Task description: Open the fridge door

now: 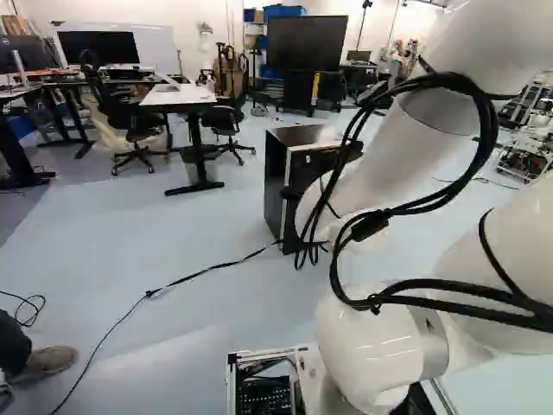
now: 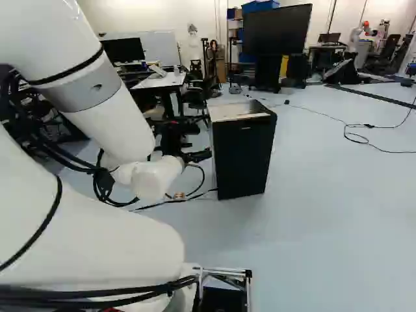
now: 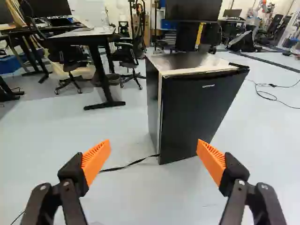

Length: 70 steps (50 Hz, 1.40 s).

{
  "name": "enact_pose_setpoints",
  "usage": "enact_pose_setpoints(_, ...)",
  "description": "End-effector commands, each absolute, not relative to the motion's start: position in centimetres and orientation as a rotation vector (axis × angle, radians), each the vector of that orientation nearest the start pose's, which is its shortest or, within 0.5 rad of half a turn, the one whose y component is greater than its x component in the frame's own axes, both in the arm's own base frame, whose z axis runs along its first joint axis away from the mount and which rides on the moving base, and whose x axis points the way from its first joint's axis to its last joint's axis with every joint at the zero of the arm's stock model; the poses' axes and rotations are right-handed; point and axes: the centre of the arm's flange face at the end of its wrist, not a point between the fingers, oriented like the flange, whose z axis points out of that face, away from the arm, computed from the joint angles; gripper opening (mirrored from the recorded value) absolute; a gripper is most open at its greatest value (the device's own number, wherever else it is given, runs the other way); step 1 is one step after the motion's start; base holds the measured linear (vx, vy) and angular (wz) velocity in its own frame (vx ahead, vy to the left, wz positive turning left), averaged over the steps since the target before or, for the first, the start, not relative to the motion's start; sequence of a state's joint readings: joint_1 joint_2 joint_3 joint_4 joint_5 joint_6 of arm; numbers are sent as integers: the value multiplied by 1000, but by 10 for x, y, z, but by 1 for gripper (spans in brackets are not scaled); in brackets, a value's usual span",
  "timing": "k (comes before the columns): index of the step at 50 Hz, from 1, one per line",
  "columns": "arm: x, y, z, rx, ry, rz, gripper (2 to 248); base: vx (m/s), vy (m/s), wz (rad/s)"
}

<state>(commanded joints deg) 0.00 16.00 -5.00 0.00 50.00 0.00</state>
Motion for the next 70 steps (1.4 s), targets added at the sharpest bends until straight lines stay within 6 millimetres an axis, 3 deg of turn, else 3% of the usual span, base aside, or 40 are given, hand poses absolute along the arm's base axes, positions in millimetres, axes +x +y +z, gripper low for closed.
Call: enact_pose_setpoints(70,270,0,366,-2558,0,-1824,247,0,0,0)
